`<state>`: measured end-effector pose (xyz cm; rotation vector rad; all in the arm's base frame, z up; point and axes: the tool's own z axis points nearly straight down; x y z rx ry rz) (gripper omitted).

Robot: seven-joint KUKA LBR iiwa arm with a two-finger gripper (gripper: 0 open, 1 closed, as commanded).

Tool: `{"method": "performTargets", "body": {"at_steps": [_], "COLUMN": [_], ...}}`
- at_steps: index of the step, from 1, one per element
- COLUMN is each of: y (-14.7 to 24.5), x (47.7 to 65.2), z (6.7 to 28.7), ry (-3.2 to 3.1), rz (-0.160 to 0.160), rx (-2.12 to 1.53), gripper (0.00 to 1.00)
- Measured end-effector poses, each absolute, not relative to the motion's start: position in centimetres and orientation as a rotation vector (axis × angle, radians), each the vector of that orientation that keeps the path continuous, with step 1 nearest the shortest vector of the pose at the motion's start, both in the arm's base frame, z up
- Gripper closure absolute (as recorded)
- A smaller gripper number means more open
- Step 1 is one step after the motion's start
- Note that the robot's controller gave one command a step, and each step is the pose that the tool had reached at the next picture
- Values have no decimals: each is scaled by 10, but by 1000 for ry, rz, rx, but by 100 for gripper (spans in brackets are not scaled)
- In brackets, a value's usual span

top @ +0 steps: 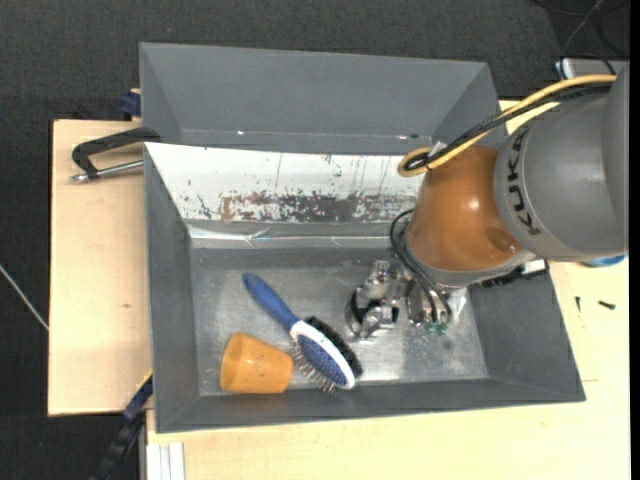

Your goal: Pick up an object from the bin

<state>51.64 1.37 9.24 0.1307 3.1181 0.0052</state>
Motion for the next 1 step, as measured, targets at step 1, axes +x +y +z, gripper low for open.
{"method": "performTargets", "body": {"at_steps": [1], "y": [-14], "x": [505], "z": [253], "ry": [3123], "rz": [-2], "rx": [-168], "gripper": [100]}}
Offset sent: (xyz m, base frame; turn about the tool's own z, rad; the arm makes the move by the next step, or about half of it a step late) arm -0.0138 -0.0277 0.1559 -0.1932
